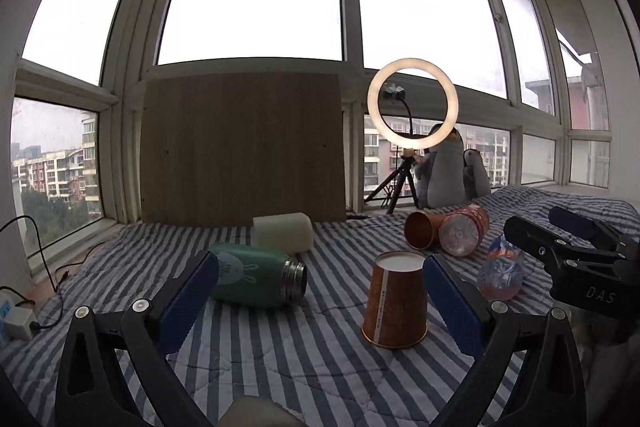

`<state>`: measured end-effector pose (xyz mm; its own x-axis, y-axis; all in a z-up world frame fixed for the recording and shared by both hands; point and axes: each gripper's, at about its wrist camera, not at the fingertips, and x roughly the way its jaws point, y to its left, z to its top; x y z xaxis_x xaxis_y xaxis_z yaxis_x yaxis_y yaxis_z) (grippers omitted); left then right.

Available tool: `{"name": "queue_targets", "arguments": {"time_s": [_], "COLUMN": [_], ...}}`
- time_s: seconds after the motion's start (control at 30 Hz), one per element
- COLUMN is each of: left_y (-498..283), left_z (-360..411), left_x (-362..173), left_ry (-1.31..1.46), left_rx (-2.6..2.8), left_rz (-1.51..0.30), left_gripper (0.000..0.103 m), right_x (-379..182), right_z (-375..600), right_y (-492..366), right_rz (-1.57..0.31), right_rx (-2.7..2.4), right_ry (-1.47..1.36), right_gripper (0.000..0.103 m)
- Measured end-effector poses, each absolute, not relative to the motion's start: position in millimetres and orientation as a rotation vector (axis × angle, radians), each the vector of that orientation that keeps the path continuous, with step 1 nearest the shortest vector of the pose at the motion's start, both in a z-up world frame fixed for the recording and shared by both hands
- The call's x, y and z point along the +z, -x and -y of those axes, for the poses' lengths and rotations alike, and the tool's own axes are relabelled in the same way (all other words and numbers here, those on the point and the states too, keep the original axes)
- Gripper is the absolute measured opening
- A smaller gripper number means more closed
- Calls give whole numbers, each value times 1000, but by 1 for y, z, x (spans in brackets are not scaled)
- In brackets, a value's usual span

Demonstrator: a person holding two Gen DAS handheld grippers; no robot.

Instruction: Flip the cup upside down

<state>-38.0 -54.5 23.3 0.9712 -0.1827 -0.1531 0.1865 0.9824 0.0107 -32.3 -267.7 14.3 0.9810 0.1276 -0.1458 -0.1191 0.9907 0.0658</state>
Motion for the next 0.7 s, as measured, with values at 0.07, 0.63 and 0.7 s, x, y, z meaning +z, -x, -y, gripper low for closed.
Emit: {"name": "queue_targets", "arguments": {"time_s": [0.07, 0.63, 0.7], "left_y": [38, 37, 36], "left_z": [55, 58, 59], "left_x": [23, 22, 21], "left_ry": [-28, -43, -48], "left_rx": [-186, -190, -192], "left_rz": [-152, -156, -157], "left_gripper": [103, 103, 103], "right_x": [14, 15, 15], "right_z": [268, 271, 271], "right_y": [33, 36, 35], "right_rz": [-150, -132, -137], "right_rx": [131, 134, 135], "right_ry": [-61, -80, -79], "right_gripper": [99, 102, 102]}}
